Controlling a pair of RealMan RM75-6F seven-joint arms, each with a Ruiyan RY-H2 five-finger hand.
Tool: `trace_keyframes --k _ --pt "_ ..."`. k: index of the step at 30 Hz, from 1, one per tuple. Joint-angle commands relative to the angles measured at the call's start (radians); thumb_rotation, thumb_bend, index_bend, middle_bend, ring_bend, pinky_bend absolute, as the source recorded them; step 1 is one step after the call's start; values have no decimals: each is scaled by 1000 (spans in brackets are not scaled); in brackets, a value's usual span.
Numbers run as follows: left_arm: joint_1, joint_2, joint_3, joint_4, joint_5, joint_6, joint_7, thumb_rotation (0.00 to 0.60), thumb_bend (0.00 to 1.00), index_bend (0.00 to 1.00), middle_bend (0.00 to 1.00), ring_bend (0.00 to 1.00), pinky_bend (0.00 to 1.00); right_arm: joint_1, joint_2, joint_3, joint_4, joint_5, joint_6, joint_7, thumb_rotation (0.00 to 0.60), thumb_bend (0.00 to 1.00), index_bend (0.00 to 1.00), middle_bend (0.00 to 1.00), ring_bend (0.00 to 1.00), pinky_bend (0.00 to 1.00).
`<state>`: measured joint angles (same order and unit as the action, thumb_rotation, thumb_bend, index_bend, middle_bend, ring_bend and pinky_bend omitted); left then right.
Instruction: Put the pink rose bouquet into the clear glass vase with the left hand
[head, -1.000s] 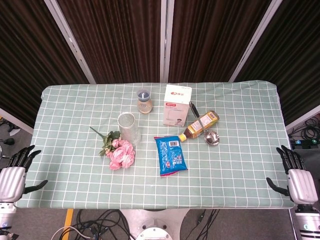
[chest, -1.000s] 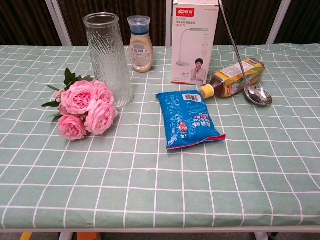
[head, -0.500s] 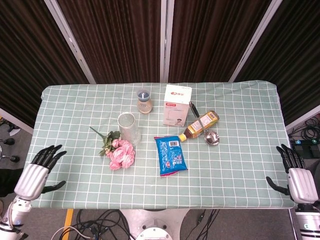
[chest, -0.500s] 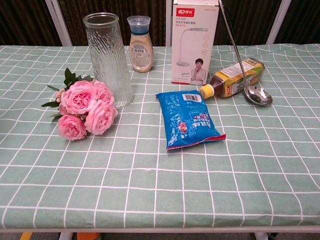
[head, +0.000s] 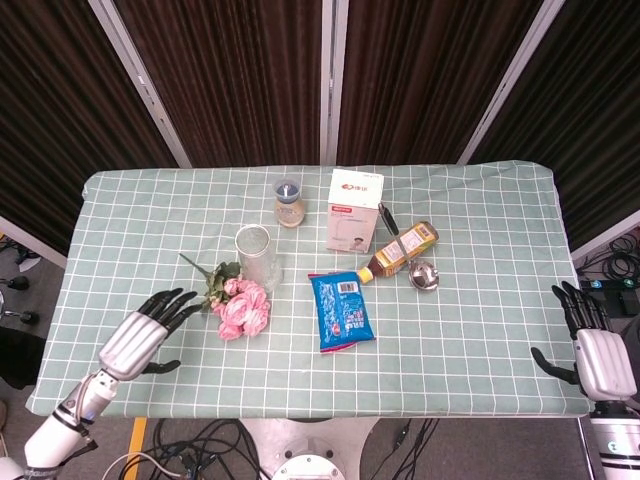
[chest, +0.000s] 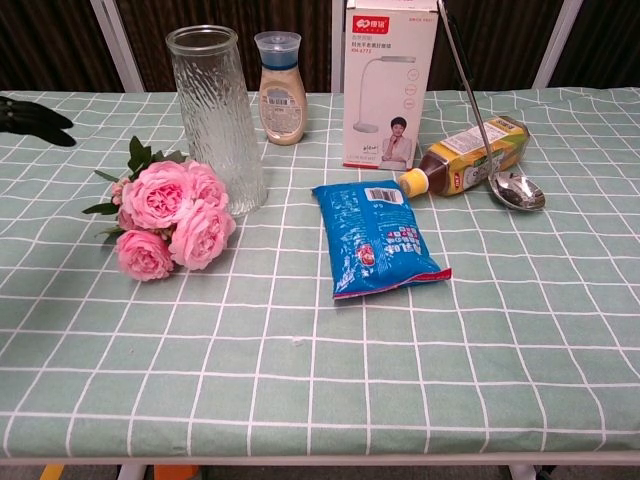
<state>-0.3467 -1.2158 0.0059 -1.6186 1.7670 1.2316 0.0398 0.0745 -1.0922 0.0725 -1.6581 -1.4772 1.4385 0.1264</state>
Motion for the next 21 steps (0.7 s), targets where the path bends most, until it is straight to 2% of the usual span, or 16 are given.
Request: trace_keyframes --k 1,17,21 --pt "-50 -4 -7 -8 -18 -69 -15 600 41 135 45 30 129 4 0 -2 -3 3 -8 1 600 160 0 0 0 0" --pt "-209 3 -24 0 -116 -287 -31 600 42 135 46 30 127 29 -1 6 -13 23 -47 -13 600 160 0 0 0 0" --pt "-231 -10 -30 9 -135 -306 -18 600 42 135 45 29 127 34 4 6 -31 15 -45 -32 600 160 0 0 0 0"
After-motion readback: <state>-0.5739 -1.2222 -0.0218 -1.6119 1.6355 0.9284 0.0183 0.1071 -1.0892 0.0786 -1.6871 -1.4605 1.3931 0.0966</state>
